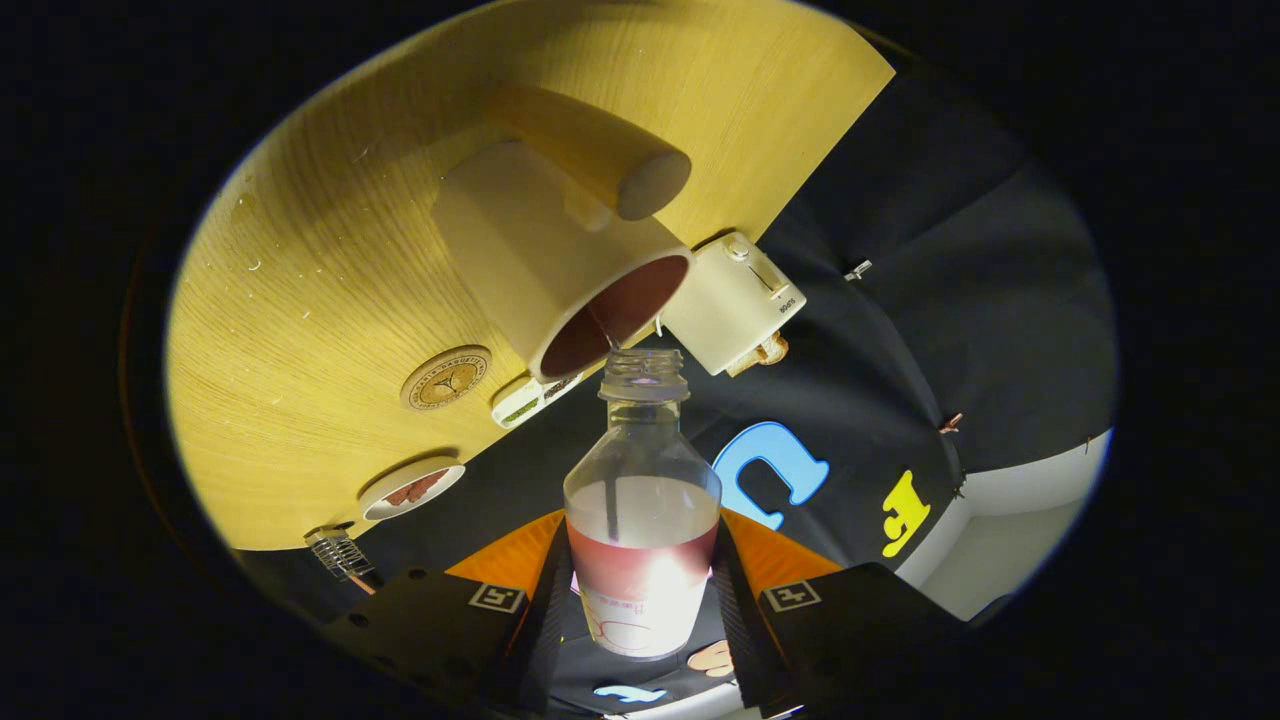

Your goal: Take the bottle from table, then pour the juice into the cup, finally place the bottle on the coaster

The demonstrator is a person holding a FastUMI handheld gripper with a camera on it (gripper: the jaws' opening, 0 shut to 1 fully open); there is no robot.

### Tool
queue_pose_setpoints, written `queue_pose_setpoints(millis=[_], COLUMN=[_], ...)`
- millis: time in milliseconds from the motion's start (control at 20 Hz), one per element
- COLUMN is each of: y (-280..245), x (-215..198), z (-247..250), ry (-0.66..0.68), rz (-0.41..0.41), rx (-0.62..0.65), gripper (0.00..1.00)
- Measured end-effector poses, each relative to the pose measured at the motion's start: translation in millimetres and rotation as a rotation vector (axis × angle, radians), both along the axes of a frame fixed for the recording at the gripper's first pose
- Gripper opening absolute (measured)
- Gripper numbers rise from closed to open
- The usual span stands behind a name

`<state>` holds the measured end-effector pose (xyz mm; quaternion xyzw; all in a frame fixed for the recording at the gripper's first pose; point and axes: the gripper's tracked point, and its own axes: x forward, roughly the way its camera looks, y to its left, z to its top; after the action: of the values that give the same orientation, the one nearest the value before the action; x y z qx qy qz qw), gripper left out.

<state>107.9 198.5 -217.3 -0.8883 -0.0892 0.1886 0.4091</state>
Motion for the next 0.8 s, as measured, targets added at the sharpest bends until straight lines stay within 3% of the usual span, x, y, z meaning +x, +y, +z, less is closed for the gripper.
queue_pose_setpoints(millis=[800], y=[-2.8], x=[3.9], z=[4.3], ry=[0.012], rz=[-0.023], rx=[0.037], gripper=[0.71])
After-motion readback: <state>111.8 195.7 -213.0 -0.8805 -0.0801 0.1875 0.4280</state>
